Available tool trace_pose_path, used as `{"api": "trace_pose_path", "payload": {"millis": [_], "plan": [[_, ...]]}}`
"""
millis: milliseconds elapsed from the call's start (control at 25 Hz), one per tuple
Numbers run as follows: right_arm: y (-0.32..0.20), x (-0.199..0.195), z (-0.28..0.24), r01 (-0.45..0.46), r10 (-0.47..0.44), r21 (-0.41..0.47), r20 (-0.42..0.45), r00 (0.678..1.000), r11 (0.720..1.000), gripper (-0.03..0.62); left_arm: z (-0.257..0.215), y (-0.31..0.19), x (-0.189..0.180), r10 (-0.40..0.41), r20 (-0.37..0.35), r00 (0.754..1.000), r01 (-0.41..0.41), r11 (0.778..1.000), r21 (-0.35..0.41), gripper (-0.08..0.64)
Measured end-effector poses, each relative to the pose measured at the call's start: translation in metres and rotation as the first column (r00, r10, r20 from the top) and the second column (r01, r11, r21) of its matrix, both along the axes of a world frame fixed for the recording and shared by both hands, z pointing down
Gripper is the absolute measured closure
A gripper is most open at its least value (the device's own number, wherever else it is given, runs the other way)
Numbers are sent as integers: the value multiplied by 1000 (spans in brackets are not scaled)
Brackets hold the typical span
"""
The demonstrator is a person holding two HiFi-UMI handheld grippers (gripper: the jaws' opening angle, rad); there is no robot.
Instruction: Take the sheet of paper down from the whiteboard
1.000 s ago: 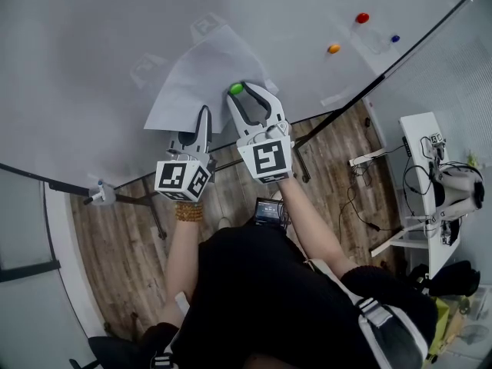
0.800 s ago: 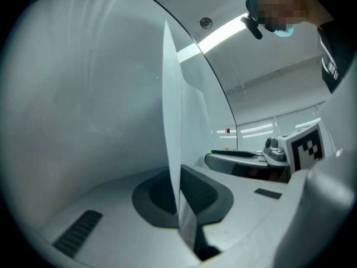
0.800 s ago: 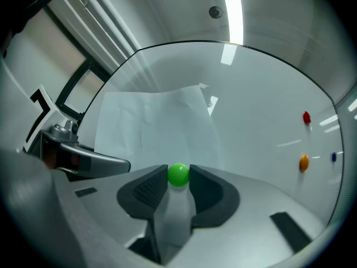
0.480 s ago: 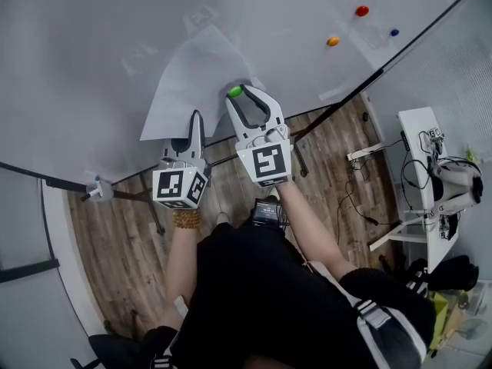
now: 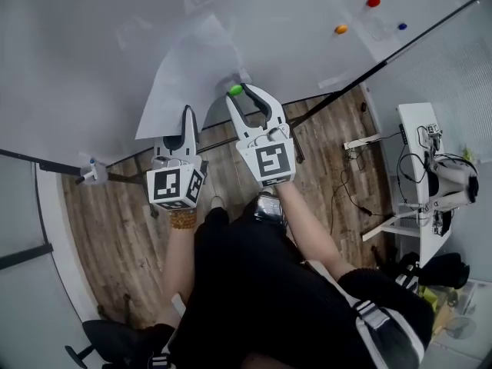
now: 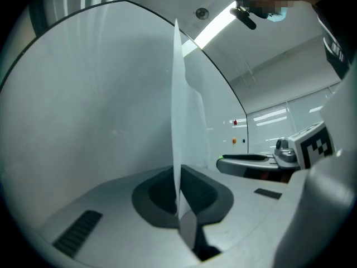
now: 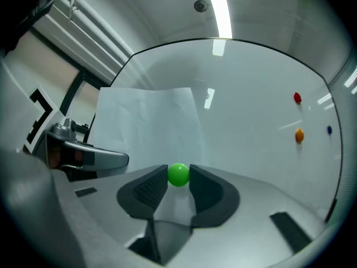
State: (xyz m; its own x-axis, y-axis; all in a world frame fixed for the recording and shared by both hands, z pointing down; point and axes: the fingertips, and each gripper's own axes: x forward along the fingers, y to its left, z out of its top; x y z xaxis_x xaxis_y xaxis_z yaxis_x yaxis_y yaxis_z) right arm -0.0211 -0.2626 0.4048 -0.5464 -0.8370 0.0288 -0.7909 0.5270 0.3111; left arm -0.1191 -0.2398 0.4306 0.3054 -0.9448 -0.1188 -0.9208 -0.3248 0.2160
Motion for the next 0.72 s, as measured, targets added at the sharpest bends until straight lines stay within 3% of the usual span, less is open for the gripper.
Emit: {"api": "trace_pose_path", "payload": {"millis": [160, 360, 720], "plan": [[16, 1, 0, 34, -34, 13, -2, 999, 999, 472, 3, 10, 3, -39, -11, 999, 39, 999, -17, 551], [34, 12, -7, 63, -62, 56, -13, 998, 996, 472, 1, 22, 19, -69, 44, 997, 70, 997, -37, 551], [80, 37, -16, 92, -96, 54, 68, 993, 994, 472, -6, 63, 50, -138, 106, 985, 148, 985, -94, 551]]}}
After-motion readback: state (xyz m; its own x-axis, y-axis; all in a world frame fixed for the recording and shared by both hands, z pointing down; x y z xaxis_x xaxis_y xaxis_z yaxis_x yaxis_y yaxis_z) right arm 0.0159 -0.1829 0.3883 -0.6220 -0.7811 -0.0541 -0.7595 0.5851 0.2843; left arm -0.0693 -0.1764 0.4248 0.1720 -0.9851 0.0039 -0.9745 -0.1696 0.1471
